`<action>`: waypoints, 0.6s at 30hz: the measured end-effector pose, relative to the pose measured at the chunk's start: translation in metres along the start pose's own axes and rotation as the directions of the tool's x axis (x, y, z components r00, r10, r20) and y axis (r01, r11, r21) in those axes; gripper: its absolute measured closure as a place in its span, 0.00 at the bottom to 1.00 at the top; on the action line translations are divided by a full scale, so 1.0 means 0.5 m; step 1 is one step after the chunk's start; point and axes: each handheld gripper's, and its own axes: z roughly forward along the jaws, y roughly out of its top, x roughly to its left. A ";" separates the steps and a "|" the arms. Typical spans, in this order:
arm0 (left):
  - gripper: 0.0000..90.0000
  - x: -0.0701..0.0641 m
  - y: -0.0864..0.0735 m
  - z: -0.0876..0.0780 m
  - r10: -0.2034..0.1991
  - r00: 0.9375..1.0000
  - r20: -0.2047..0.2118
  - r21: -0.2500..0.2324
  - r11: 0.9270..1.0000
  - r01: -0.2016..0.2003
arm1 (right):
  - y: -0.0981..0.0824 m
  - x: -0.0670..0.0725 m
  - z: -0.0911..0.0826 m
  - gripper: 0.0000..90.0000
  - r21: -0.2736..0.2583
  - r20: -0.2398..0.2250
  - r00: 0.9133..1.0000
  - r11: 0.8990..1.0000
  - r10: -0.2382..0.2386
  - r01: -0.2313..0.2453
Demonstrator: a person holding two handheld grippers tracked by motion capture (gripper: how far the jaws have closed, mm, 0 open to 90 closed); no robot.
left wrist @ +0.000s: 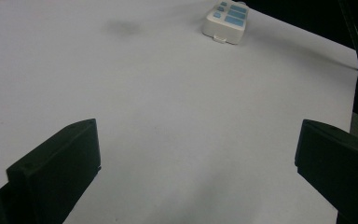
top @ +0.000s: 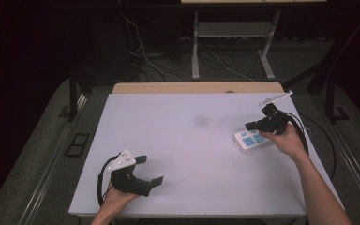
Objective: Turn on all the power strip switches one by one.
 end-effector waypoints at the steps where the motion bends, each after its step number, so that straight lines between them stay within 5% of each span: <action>1: 0.00 0.000 0.000 0.000 0.001 1.000 0.000 0.000 1.000 -0.001 | 0.000 0.000 0.000 1.00 0.000 0.000 1.000 1.000 0.000 0.000; 18: 0.00 0.000 -0.001 -0.002 -0.001 1.000 -0.002 -0.004 1.000 0.001 | -0.006 -0.017 0.038 1.00 0.046 -0.019 1.000 0.999 0.023 -0.022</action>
